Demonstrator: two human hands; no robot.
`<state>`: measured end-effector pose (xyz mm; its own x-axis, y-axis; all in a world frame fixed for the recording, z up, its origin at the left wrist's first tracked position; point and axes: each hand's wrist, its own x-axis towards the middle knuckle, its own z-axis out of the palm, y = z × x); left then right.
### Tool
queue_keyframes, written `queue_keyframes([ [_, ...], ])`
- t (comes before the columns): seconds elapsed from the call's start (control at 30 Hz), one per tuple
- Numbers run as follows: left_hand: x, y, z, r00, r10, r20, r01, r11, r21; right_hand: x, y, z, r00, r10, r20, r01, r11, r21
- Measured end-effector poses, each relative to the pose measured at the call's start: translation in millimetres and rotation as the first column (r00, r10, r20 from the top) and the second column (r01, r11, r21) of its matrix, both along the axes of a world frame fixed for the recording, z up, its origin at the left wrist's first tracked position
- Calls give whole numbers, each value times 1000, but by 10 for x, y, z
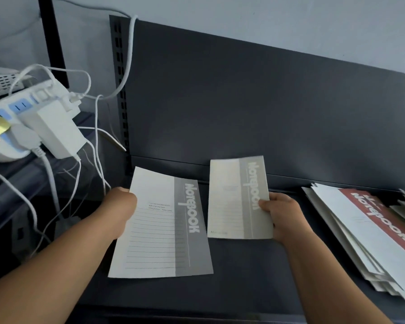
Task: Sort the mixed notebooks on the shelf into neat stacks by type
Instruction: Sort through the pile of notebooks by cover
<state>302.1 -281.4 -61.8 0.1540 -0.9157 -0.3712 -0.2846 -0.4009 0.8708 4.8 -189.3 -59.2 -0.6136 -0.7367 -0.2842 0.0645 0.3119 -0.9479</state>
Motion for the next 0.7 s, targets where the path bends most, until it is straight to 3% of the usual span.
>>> queue_keyframes([
  [0.4, -369, 83, 71, 984, -107, -146, 101, 994, -47, -315, 257, 271, 994, -81, 75, 89, 989, -115],
  [0.7, -678, 325, 263, 952, -231, -200, 186, 957, -221, -188, 373, 94, 987, -79, 137, 87, 995, -57],
])
